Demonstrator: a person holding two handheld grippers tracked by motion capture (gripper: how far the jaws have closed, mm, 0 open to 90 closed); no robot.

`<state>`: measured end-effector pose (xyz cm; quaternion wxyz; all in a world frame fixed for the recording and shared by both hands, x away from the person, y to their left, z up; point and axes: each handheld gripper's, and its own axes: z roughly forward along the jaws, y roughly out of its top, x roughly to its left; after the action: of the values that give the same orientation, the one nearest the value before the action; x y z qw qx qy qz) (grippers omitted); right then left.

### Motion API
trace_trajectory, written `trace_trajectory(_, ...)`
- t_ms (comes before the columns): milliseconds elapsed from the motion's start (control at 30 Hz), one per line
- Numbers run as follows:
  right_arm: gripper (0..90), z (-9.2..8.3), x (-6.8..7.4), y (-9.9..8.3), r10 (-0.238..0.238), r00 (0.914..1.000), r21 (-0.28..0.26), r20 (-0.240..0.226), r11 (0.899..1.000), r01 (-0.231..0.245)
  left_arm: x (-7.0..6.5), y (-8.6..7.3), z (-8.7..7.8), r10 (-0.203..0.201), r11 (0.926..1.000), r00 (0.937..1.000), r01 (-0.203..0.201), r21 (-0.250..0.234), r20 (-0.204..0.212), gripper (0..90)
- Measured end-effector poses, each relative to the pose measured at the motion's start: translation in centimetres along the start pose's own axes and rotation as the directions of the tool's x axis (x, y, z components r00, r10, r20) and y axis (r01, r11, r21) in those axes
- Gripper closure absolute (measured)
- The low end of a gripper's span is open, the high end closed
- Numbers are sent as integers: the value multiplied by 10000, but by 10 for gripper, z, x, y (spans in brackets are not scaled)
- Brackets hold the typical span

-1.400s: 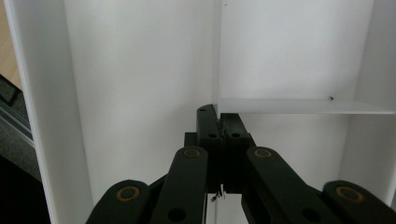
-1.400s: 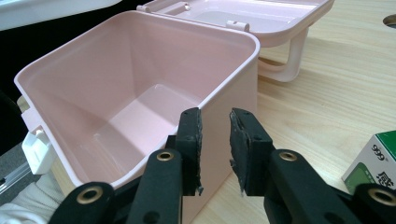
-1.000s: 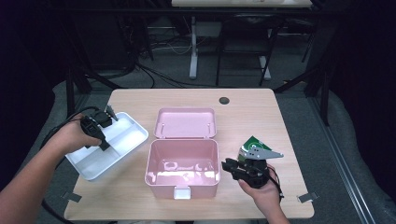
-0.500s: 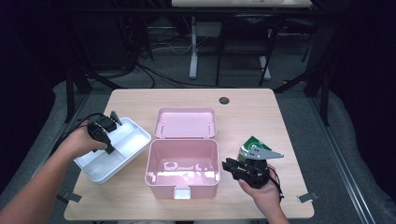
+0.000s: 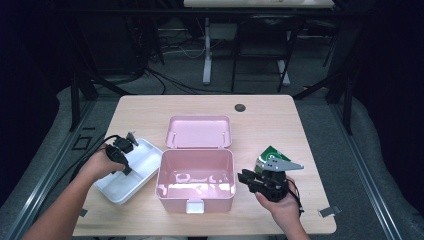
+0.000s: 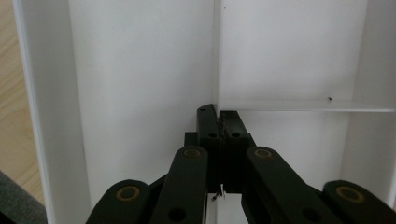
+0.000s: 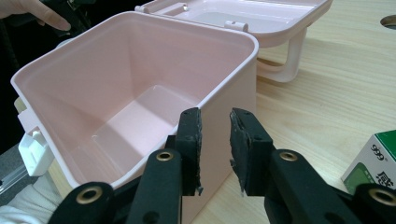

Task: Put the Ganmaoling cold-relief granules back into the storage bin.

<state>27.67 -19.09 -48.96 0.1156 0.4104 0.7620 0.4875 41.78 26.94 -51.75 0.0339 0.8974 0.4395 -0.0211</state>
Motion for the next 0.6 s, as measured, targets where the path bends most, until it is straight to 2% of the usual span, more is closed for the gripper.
trace_trajectory(133, 737, 1, 0, -1, 36, 10000, -19, -25, 10000, -36, 1, 1, 8, -5, 10000, 9999, 4, 46, 148, 892)
trace_trajectory(400, 725, 2, 0, -1, -106, 9999, 24, 74, 9999, 105, 1, -1, 24, -22, 10000, 10000, 22, -72, 0, 884)
trace_trajectory(533, 701, 2, 1, -1, -173, 9998, 36, 122, 9998, 172, 4, -5, 22, -53, 9990, 9999, 60, -449, 143, 862)
trace_trajectory(600, 657, 2, 1, 1, -261, 9995, 78, 170, 9996, 259, 3, -9, 19, -157, 9968, 9996, 175, -779, 229, 787)
